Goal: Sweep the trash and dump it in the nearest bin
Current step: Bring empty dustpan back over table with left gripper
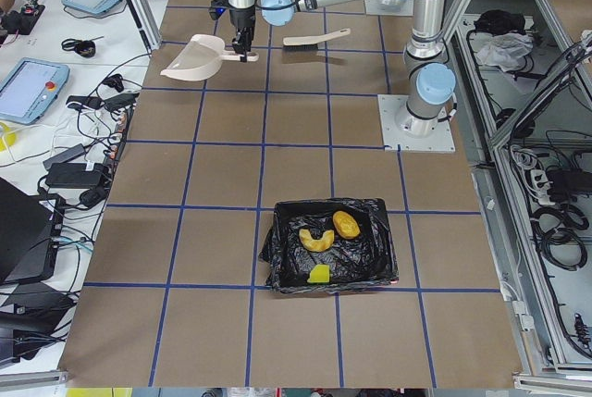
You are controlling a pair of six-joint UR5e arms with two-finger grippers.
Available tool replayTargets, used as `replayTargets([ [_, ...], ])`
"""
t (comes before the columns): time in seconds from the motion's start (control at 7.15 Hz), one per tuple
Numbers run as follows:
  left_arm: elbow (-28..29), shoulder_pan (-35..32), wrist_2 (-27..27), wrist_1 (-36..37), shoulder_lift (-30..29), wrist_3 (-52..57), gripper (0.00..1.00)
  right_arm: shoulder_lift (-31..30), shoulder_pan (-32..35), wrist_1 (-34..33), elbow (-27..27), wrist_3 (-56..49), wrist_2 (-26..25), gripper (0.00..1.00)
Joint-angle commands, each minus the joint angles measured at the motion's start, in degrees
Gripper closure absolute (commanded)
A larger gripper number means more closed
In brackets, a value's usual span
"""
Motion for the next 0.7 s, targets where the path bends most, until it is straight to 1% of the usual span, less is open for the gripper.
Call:
replayTargets([
  [0.0, 3.07, -4.51, -6.35, -2.35, -3.02, -4.9, 1.0, 0.08, 0.0, -0.23, 0.33, -0.01, -0.02, 0.0],
  [0.28, 3.51, -9.35, -9.17, -1.83, -6.18, -14.71, 1.0, -0.18, -0.09, -0.32, 0.42, -0.01, -0.11, 0.0],
  [0.56, 3.6, -12.34, -10.93, 0.36, -8.73, -19.13, 1.0, -0.1, -0.09, -0.15, 0.6, -0.19, -0.73, 0.0],
])
